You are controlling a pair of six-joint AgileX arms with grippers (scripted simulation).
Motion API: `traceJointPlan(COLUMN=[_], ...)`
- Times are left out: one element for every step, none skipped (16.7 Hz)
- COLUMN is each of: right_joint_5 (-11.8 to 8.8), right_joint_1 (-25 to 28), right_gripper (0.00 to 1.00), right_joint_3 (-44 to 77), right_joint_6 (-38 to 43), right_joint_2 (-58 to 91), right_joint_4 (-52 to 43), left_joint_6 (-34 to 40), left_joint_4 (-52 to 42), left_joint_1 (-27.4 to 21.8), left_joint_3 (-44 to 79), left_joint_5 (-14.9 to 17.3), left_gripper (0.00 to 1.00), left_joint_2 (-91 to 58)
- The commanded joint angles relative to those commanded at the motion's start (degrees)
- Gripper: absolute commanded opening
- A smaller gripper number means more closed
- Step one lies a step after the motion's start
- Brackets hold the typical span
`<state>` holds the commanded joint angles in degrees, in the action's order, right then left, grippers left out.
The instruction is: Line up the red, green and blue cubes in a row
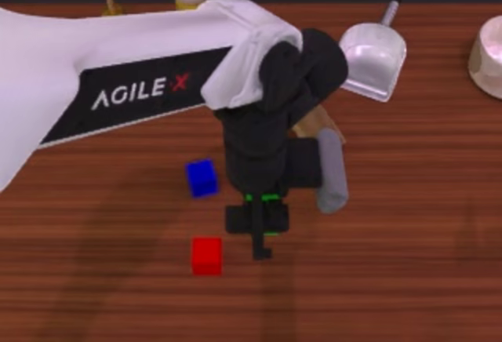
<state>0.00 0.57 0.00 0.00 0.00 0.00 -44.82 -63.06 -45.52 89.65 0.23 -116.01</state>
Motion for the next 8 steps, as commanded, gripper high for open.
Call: traceJointPlan(right_joint_5=[0.0,0.0,0.0,0.0,0.0,0.0,0.0,0.0], right_joint_1=[0.0,0.0,0.0,0.0,0.0,0.0,0.0,0.0], right_gripper=[1.00,1.00,1.00,1.00,1.00,1.00,1.00,1.00], right_joint_3=[0.0,0.0,0.0,0.0,0.0,0.0,0.0,0.0], right_joint_6=[0.0,0.0,0.0,0.0,0.0,0.0,0.0,0.0], right_joint_2=[0.0,0.0,0.0,0.0,0.0,0.0,0.0,0.0], right_joint_4=[0.0,0.0,0.0,0.0,0.0,0.0,0.0,0.0], left_joint_6=[0.0,0.0,0.1,0.2,0.3,0.3,0.3,0.3], left_joint_4=[0.2,1.0,2.4,4.1,6.2,8.4,10.5,12.2], left_joint_1=[0.0,0.0,0.0,0.0,0.0,-0.1,-0.3,-0.4], left_joint_3=[-0.1,-0.6,-1.4,-2.4,-3.6,-4.8,-6.0,-6.9], left_joint_5=[0.0,0.0,0.0,0.0,0.0,0.0,0.0,0.0], left_gripper=[0.00,0.00,0.00,0.00,0.00,0.00,0.00,0.00], left_joint_2=[-0.1,-0.3,-0.8,-1.5,-2.4,-3.3,-4.1,-4.8])
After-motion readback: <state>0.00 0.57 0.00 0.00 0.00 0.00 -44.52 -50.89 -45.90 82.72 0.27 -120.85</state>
